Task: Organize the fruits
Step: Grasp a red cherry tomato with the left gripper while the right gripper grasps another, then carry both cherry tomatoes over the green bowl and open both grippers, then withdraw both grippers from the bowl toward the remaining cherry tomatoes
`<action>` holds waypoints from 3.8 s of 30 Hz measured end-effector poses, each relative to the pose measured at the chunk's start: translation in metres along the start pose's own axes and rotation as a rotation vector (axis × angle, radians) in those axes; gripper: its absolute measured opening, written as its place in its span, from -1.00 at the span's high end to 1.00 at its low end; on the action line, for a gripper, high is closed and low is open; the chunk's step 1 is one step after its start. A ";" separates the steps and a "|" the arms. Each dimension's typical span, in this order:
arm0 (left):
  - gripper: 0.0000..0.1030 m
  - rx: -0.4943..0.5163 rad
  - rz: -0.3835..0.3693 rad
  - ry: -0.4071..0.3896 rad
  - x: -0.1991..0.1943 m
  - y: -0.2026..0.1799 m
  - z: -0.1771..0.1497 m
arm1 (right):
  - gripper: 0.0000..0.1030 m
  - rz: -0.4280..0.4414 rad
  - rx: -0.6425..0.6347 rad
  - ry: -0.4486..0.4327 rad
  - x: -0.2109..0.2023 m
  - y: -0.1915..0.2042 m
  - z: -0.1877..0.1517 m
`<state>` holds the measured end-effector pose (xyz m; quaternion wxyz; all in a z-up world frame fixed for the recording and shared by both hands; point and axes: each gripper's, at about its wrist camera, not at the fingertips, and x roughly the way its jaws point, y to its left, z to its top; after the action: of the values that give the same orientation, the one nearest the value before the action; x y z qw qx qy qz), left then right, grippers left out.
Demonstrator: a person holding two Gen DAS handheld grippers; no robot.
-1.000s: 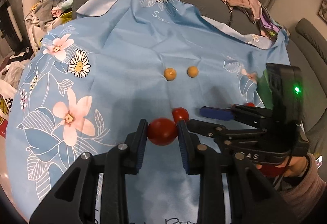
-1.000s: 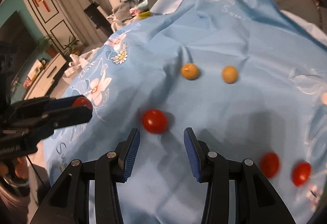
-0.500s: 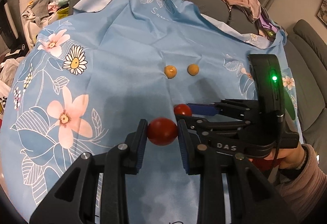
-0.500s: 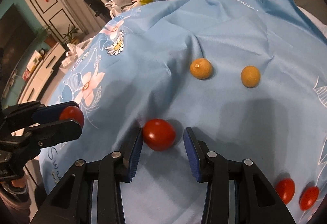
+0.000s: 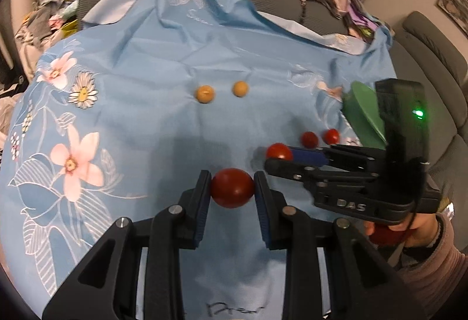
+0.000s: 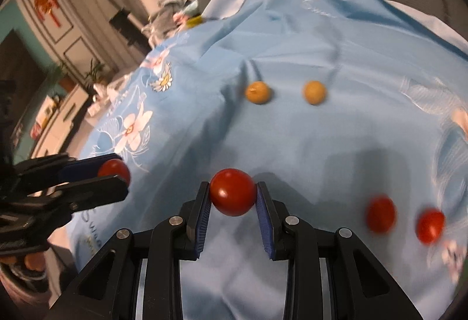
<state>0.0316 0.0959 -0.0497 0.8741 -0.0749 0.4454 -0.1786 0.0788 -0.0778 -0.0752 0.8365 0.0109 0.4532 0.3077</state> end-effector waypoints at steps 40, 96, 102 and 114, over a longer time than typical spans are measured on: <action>0.42 0.422 -0.204 0.083 0.074 -0.236 0.057 | 0.36 -0.248 0.286 -0.451 -0.211 -0.132 -0.102; -0.61 0.274 0.013 -0.002 0.016 -0.169 0.015 | 0.29 -0.374 0.144 -0.388 -0.216 -0.062 -0.091; -0.65 0.253 0.043 -0.024 -0.002 -0.150 0.000 | 0.27 -0.344 0.097 -0.367 -0.205 -0.041 -0.088; -0.77 0.173 0.072 -0.003 -0.005 -0.110 -0.010 | 0.26 -0.301 0.038 -0.299 -0.170 -0.015 -0.074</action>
<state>-0.0066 -0.0035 -0.0200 0.8838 0.0167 0.4295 -0.1848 -0.0381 -0.1988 0.0047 0.9307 0.0044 0.3261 0.1658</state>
